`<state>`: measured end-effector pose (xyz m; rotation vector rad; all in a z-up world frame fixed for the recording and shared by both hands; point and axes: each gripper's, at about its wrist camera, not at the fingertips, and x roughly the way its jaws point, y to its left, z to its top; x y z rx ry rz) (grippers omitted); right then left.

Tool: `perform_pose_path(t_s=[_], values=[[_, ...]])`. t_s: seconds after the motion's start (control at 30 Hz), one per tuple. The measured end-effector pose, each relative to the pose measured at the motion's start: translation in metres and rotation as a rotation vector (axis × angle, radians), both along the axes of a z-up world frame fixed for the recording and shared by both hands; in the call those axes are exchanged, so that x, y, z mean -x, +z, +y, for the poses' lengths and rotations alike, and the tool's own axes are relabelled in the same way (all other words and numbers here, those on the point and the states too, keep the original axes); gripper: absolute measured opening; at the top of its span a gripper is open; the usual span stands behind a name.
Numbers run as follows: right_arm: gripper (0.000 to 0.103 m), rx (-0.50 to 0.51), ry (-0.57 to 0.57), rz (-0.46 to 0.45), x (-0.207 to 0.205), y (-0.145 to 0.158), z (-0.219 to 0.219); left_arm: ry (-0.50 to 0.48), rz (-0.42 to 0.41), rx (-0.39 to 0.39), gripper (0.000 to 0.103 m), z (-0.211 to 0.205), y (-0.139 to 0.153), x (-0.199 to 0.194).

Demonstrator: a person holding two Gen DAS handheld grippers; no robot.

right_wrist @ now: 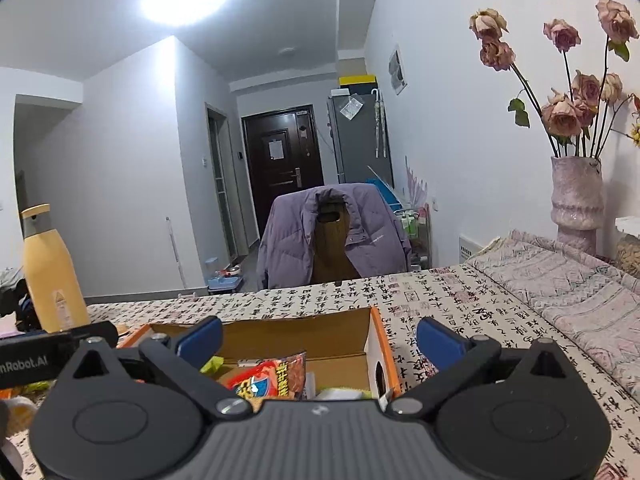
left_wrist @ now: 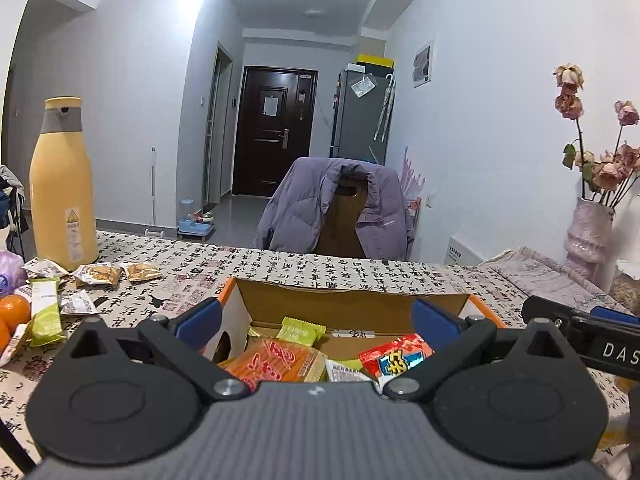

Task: Organize snacks
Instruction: 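Move both tools back over the snack pile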

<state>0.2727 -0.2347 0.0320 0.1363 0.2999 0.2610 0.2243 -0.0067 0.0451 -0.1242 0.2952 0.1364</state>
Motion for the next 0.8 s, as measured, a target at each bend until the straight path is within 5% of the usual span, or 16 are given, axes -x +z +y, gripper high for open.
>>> perform_pose_path(t_s=[0.37, 0.8], values=[[0.103, 0.043, 0.032, 0.052, 0.046, -0.010, -0.014, -0.038, 0.032, -0.016, 0.103, -0.005, -0.014, 0.051], [0.103, 0.091, 0.084, 0.169, 0.104, -0.052, -0.032, -0.068, 0.143, -0.027, 0.103, 0.021, -0.070, 0.107]])
